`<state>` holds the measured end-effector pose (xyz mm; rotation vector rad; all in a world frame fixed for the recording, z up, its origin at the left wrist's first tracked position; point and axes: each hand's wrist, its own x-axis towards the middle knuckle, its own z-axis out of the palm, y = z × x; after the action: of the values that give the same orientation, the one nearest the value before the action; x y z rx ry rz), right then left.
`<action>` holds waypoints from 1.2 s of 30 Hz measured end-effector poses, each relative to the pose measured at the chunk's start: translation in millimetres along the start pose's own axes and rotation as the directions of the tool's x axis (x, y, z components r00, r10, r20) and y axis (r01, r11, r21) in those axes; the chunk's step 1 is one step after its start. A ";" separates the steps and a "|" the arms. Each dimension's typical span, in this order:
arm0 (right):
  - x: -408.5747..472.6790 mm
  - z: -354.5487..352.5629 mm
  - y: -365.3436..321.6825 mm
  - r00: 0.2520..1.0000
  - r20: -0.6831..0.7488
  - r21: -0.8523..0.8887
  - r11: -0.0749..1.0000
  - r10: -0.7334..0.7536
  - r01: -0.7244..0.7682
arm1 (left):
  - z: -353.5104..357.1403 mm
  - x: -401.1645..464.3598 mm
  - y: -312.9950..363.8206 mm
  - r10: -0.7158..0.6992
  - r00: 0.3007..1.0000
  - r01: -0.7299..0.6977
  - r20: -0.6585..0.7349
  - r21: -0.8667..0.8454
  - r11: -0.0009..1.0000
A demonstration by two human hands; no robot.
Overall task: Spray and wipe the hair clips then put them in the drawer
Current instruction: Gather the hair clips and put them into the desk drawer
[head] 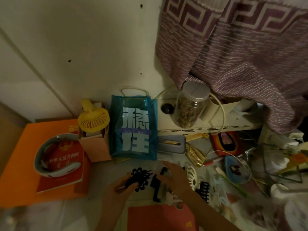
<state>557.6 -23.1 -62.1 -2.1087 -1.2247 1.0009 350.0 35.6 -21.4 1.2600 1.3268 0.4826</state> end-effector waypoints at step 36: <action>20.2 0.1 -3.3 0.980 -0.141 0.087 0.984 -0.142 0.156 | -17.8 -7.1 -18.1 0.020 0.985 -0.020 -0.170 0.006 1.000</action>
<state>562.4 -3.8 -66.8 -1.9442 -1.2214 0.8219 325.5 30.6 -29.9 1.2588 1.4593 0.6126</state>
